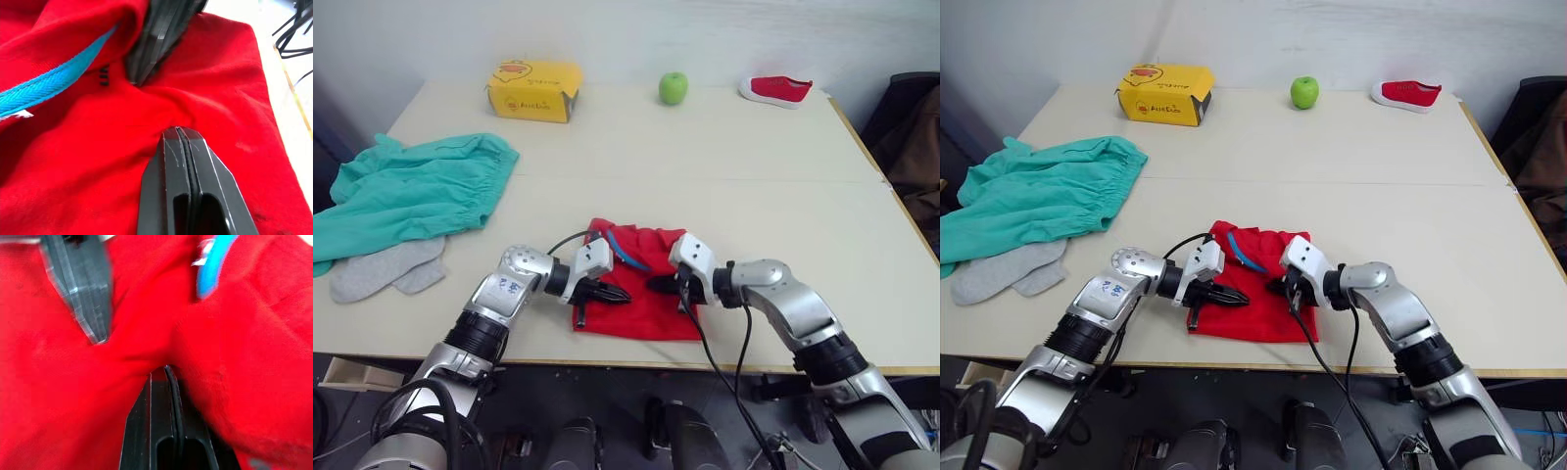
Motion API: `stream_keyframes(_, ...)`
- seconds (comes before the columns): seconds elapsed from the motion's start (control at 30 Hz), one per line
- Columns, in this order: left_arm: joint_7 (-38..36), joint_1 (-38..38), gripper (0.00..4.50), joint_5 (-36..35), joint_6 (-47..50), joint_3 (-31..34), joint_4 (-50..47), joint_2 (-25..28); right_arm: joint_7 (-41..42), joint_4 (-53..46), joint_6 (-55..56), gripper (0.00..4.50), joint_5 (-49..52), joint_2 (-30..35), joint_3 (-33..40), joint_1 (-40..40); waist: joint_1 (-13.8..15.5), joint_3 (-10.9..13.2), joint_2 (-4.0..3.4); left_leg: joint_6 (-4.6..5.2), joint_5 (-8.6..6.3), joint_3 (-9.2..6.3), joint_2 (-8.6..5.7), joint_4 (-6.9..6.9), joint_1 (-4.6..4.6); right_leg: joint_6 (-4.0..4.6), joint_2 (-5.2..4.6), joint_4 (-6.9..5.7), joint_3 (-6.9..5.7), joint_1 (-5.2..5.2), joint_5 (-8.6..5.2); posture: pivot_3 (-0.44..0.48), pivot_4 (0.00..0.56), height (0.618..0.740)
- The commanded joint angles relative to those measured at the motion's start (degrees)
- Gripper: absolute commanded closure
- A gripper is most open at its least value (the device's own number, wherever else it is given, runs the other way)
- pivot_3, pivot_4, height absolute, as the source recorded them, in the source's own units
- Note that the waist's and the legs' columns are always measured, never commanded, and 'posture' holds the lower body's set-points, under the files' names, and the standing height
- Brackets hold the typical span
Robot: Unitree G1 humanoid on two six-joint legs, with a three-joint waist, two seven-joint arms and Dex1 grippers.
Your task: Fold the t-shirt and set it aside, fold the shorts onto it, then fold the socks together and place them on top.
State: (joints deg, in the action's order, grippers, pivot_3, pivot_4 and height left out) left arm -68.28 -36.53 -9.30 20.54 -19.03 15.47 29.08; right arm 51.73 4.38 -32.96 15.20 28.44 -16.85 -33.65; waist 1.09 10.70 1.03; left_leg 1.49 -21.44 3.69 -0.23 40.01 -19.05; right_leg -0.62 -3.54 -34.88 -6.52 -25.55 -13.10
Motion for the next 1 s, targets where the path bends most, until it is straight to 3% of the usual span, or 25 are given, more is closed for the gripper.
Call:
stream_keyframes(0.03,1.3,4.5,4.49,4.1,0.7,-1.6,0.8,3.2,-2.9,10.0,-3.0,4.5,2.5,-2.2,7.5,-6.9,-0.6,0.0,-0.02,-0.02,0.0,0.0,0.01,-0.01,0.0,0.01,0.0,-0.02,0.0,0.0,0.0,0.0,0.15,0.74)
stream_keyframes(0.27,2.5,5.9,4.49,2.2,2.8,1.4,-1.3,3.7,-8.5,31.4,1.3,4.5,0.1,-4.0,14.6,-16.6,-1.4,0.0,-0.06,-0.09,0.03,0.01,0.01,-0.17,0.07,0.11,-0.01,-0.09,-0.02,-0.04,-0.06,0.0,0.15,0.74)
stream_keyframes(0.37,3.2,5.2,4.49,0.4,4.8,3.9,-1.8,3.3,-4.4,27.0,1.4,4.5,1.3,-3.4,14.5,-15.8,-1.6,0.0,-0.1,-0.1,0.05,0.03,0.01,-0.25,0.06,0.12,-0.01,-0.09,-0.01,-0.06,-0.06,0.0,0.15,0.74)
stream_keyframes(0.5,3.9,4.2,4.49,-2.1,7.2,7.0,-2.9,3.1,1.1,12.4,-5.7,4.5,6.4,-2.2,14.0,-11.3,-1.7,0.0,-0.11,-0.12,0.09,0.0,0.02,-0.29,-0.03,0.11,0.0,-0.22,-0.01,-0.15,-0.06,0.0,0.15,0.74)
stream_keyframes(0.7,6.4,1.0,4.49,-6.8,12.6,12.6,-2.5,1.3,0.9,-6.4,-12.9,4.5,9.1,-1.8,9.8,-1.8,-1.2,0.0,-0.11,-0.14,0.08,-0.04,0.02,-0.32,-0.13,0.1,0.01,-0.2,-0.05,-0.22,-0.05,0.0,0.15,0.74)
stream_keyframes(0.83,10.4,-5.8,4.49,-4.3,9.5,13.4,9.4,-1.5,-2.1,-8.6,-7.9,4.5,2.2,-1.3,3.3,3.9,-0.7,0.0,-0.11,-0.12,0.08,-0.03,-0.01,-0.3,-0.17,0.06,-0.01,-0.09,-0.05,-0.23,-0.03,0.0,0.15,0.74)
stream_keyframes(1.0,12.3,-12.8,4.49,0.3,1.3,11.9,24.5,-3.7,-2.6,-10.4,-4.0,4.5,-1.1,1.4,1.4,8.6,-0.6,0.0,-0.11,-0.12,0.06,0.02,-0.03,-0.32,-0.2,0.01,0.01,-0.05,-0.06,-0.25,-0.01,0.0,0.15,0.74)
